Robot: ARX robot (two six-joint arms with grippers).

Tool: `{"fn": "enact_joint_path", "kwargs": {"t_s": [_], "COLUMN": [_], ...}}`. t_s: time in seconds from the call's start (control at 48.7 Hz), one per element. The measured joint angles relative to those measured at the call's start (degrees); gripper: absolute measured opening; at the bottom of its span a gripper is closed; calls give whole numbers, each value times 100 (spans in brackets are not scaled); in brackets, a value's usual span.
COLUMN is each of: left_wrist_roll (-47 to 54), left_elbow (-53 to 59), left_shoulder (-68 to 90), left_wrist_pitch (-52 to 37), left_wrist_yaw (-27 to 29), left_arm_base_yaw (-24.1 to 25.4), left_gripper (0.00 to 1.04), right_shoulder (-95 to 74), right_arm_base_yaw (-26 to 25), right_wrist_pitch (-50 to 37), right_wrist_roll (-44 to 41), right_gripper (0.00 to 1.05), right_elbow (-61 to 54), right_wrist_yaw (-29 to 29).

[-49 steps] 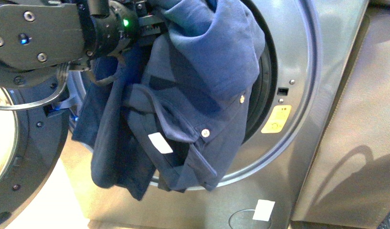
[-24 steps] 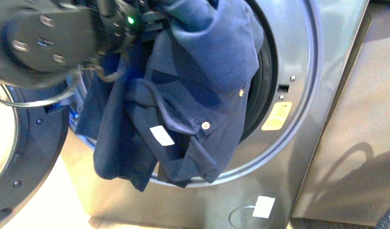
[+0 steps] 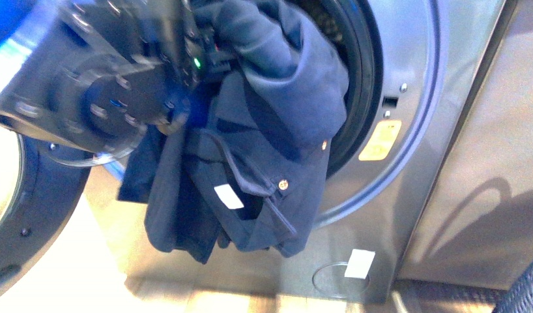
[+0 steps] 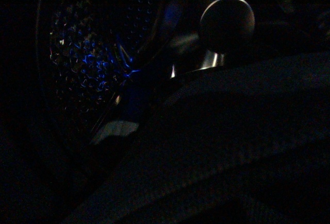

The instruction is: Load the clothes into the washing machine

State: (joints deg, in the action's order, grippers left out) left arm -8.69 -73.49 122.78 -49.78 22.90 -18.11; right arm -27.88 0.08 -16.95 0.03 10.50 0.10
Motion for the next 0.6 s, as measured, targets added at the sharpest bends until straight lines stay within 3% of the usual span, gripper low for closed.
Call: {"fn": "enact_joint_path", "kwargs": {"t_s": [0.329,0.595], "left_wrist_roll": [164,293], "left_elbow": [-990,-2275], "left_shoulder": [793,1399], "left_wrist_pitch": [24,680], "left_wrist_yaw": [374,400], "left_arm_base_yaw": [72,175], "left_gripper": [7,7], "right_shoulder": [555,966], "right_arm_base_yaw": [0,0], "right_wrist_pitch": [72,262], "right_wrist_roll": [0,0], "right_gripper": [2,2], "right_elbow": [-450,-660], "right_wrist_yaw": [-2,-2]}}
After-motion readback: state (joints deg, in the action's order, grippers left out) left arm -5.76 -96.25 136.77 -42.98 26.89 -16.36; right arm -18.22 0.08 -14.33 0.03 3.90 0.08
